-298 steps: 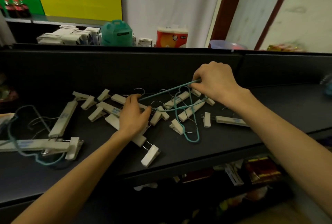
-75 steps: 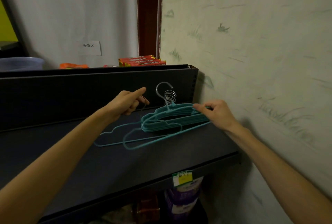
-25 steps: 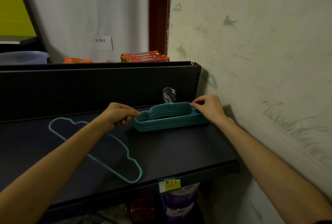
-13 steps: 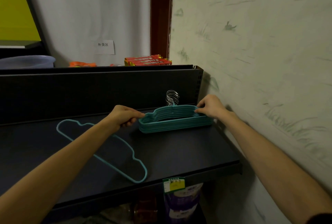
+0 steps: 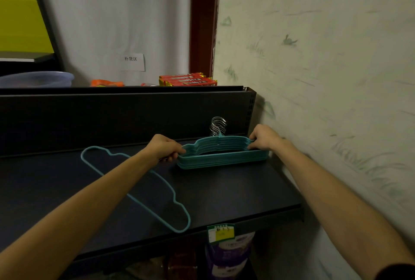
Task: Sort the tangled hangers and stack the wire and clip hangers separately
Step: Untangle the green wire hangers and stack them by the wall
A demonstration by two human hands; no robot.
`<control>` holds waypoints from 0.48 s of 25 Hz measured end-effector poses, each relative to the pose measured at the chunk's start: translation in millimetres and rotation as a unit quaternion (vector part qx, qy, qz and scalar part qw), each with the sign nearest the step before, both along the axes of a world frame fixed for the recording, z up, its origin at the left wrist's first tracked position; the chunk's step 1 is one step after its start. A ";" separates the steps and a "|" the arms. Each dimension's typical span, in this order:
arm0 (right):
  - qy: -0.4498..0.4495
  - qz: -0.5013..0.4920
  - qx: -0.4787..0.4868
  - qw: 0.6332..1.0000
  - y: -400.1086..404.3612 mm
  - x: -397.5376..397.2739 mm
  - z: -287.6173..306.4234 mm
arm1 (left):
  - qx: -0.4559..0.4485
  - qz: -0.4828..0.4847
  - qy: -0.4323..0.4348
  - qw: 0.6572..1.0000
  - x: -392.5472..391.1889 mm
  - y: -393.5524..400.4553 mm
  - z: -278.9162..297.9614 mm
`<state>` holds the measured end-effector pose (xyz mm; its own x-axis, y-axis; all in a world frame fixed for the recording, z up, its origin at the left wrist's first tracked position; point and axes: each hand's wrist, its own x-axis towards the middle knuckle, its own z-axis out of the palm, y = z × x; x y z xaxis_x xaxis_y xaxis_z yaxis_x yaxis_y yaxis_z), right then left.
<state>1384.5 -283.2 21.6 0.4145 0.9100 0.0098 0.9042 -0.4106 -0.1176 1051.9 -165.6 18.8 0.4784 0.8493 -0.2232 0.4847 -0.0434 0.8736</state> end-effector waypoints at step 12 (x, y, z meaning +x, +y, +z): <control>0.164 0.014 0.194 0.967 -26.1 -49.0 32.7 | -0.132 -0.007 -0.147 0.980 -20.3 8.2 53.8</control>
